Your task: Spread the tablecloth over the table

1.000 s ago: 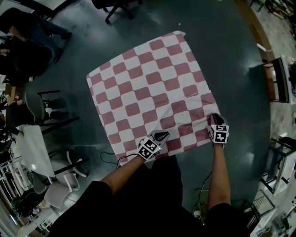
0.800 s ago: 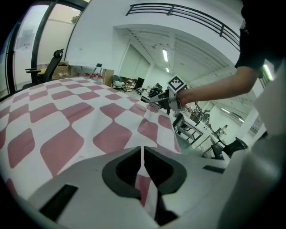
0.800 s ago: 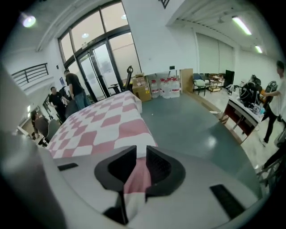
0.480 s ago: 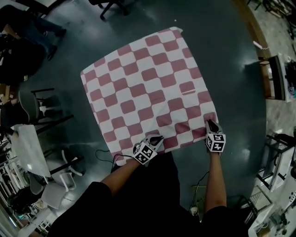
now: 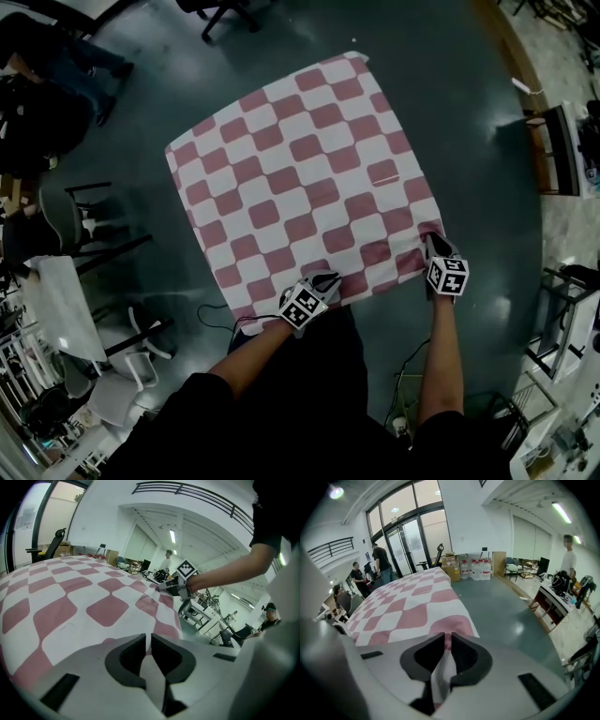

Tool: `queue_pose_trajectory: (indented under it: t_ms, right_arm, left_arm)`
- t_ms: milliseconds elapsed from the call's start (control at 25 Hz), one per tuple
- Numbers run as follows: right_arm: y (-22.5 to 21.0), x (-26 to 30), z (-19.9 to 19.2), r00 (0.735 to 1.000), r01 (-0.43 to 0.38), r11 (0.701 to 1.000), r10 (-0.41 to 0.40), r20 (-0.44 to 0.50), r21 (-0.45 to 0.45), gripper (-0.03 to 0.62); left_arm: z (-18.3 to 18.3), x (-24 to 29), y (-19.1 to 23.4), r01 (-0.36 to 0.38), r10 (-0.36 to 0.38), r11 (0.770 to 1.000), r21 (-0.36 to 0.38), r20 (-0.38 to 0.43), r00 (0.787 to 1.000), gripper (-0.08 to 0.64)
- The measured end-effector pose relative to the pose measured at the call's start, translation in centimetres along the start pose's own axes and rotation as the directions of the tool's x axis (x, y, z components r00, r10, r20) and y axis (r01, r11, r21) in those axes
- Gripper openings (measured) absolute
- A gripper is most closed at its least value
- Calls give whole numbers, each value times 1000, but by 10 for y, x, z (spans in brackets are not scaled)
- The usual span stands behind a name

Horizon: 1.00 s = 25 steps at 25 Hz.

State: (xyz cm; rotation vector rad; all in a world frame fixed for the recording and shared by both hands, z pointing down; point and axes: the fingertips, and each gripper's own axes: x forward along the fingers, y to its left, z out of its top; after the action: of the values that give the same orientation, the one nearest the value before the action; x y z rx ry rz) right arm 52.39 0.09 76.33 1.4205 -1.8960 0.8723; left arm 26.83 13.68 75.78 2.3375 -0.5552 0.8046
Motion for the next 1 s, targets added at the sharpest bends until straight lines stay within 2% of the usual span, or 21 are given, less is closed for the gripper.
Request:
queue_pose_trajectory:
  t_ms: [40,80,160,240,320,400,480,600,640,720,760,840,920,1000]
  right_arm:
    - [-5,-6,-6,1000,12,1000,-12,6,28,61]
    - [-10,-13,-12,1000,21,998,-22,18,60,110]
    - [-20,-28,-20,997,53,993,-59,59,108,132]
    - [-25,-44,-16,986,112,990,-122,114,91,76]
    - [-23,-53,-18,981,137,990,-142,130,43,75]
    - [-25,-49,-37,988,137,990,-138,75,25,72]
    - [-35,-43,-49,991,127,991,-130,45,52,60]
    - [-60,-39,-39,988,138,986,-143,53,91,35]
    - [-70,-38,-36,985,160,983,-165,46,93,53]
    - [-92,-38,-32,979,196,975,-200,34,103,44]
    - [-99,-41,-27,980,188,975,-194,44,118,44]
    - [-94,-47,-15,988,117,984,-129,88,132,44]
    - [-65,-51,-16,995,19,995,-29,99,101,44]
    - [-37,-51,-34,998,-11,999,8,60,49,46]
  left_arm:
    - [-2,-1,-1,4,-4,1000,-7,1,1000,31]
    - [-3,-3,-3,10,-10,1000,-14,2,1000,31]
    - [-4,-6,-8,37,-37,999,-39,-1,999,31]
    - [-8,-6,-15,71,-72,994,-79,-4,997,31]
    - [-12,-8,-20,87,-87,991,-101,-2,996,31]
    - [-18,-9,-26,89,-89,993,-81,-8,996,31]
    - [-24,-10,-33,95,-95,995,-29,-31,995,31]
    - [-28,-8,-40,108,-105,993,38,-60,993,31]
    - [-29,-8,-41,109,-106,993,49,-66,992,31]
    - [-31,-8,-41,108,-104,993,54,-73,992,31]
    - [-31,-8,-40,106,-102,993,45,-70,992,31]
    - [-28,-9,-38,100,-100,995,-3,-47,994,31]
    - [-27,-11,-36,92,-94,995,-49,-38,995,31]
    - [-31,-13,-37,90,-92,995,-46,-51,994,31]
